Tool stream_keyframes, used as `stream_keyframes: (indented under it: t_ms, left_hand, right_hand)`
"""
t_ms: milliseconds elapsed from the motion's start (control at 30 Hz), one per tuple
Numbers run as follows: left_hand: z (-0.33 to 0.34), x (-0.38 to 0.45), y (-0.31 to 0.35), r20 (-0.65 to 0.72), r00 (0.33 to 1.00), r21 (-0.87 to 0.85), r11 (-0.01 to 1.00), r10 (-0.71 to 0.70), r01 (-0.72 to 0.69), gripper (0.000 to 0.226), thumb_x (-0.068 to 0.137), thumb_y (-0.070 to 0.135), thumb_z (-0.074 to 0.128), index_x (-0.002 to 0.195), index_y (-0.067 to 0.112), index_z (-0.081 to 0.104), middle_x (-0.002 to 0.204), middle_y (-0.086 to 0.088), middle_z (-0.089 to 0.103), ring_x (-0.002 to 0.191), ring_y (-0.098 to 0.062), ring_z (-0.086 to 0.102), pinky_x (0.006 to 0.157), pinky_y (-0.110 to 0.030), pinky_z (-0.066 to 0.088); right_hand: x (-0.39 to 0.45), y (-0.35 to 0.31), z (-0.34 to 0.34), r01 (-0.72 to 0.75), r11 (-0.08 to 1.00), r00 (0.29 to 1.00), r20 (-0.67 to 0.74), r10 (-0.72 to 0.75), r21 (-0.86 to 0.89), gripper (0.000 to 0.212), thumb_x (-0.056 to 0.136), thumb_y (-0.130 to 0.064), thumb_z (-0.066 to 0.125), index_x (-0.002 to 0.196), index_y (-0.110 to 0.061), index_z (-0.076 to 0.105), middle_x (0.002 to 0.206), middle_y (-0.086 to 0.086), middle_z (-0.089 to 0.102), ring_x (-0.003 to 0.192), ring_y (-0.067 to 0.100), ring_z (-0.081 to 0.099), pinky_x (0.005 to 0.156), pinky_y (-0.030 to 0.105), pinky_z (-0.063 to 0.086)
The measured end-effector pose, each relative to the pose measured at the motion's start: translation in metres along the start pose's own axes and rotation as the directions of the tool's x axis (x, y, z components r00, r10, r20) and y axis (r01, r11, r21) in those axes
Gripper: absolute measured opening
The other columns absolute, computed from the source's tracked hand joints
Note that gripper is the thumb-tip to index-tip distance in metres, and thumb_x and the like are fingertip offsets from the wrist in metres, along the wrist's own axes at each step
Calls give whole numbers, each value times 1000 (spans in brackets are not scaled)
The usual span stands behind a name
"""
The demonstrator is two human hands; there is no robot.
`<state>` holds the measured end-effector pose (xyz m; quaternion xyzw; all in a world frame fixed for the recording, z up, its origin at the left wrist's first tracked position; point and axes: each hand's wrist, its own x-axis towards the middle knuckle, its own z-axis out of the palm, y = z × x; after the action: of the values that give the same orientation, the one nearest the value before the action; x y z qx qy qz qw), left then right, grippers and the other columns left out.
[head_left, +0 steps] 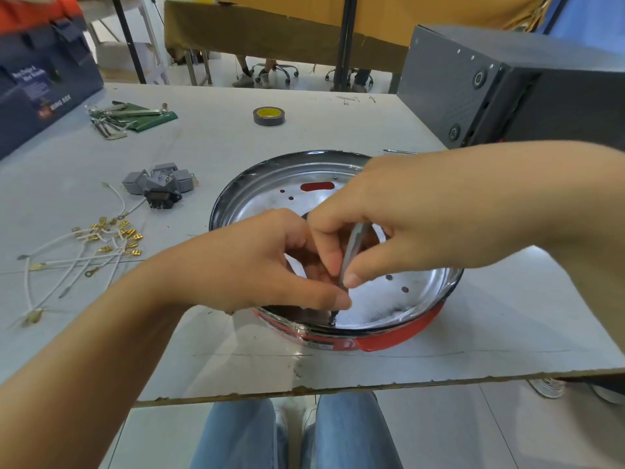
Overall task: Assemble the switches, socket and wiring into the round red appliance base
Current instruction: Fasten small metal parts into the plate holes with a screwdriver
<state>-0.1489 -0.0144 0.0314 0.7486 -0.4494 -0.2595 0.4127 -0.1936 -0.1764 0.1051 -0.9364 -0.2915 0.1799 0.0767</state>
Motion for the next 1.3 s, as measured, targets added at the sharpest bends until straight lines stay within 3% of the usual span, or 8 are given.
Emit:
stream_keyframes:
  t_ms: [133, 300, 400, 500, 667, 933, 1133, 1300]
  left_hand:
    - [0, 0, 1, 7, 1000, -18, 1000, 3, -3, 19, 74, 36, 70, 84, 20, 72, 80, 0, 72, 65, -8, 67, 59, -22, 53]
    - [0, 0, 1, -3, 1000, -75, 997, 10, -10, 10, 77, 25, 74, 70, 23, 67, 65, 11, 67, 57, 1, 63, 57, -7, 45]
    - [1, 0, 1, -1, 1000, -41, 999, 7, -7, 10, 75, 32, 76, 75, 24, 70, 72, 6, 70, 60, -3, 63, 58, -13, 46]
    - [0, -1, 0, 0, 1000, -55, 998, -21, 21, 20, 72, 38, 70, 81, 20, 71, 76, 0, 71, 60, -5, 65, 56, -12, 46]
    - [1, -1, -1, -8, 1000, -46, 999, -18, 17, 21, 72, 39, 69, 84, 22, 71, 78, -1, 72, 63, -6, 66, 56, -14, 48]
    - [1, 0, -1, -12, 1000, -74, 997, 18, -19, 13, 75, 32, 70, 79, 19, 71, 74, 5, 70, 59, 1, 63, 59, -8, 46]
    - [0, -1, -1, 3, 1000, -68, 998, 2, -2, 16, 74, 36, 69, 80, 21, 71, 75, 0, 71, 60, -3, 63, 57, -16, 48]
    - [0, -1, -3, -18, 1000, -21, 1000, 13, -13, 19, 74, 38, 68, 84, 23, 70, 81, -2, 72, 68, -10, 66, 64, -33, 56]
  right_hand:
    - [3, 0, 2, -24, 1000, 998, -57, 24, -15, 26, 80, -44, 61, 65, -23, 60, 46, -11, 60, 49, 1, 57, 56, 10, 44]
    - [8, 0, 8, -57, 989, 989, -142, 37, -138, 45, 86, -51, 44, 53, -22, 55, 38, -9, 51, 59, -10, 50, 60, 6, 37]
    - [4, -2, 5, -48, 995, 997, -69, 42, -90, 36, 74, -57, 42, 65, -25, 57, 48, -17, 55, 62, -14, 50, 63, 5, 38]
    - [0, -1, 2, -31, 1000, 1000, 3, 31, 2, 15, 77, -46, 58, 74, -32, 56, 72, -29, 57, 68, -9, 52, 66, 6, 40]
    - [1, 1, 1, -11, 998, 998, -69, 16, 68, 16, 79, -36, 68, 68, -25, 64, 52, -10, 63, 47, 4, 59, 53, 22, 52]
    - [2, 0, 9, -64, 994, 987, -152, 49, -91, 42, 82, -53, 48, 57, -20, 57, 41, -7, 53, 47, 5, 52, 54, 7, 38]
    - [-3, -1, 5, 10, 1000, 999, -39, -10, -18, 14, 78, -44, 61, 77, -30, 60, 61, -13, 60, 65, -7, 53, 66, 11, 41]
    - [4, 4, 6, 46, 999, 995, -90, -48, -22, 10, 75, -34, 71, 70, -27, 66, 55, -13, 64, 48, 1, 59, 49, 10, 45]
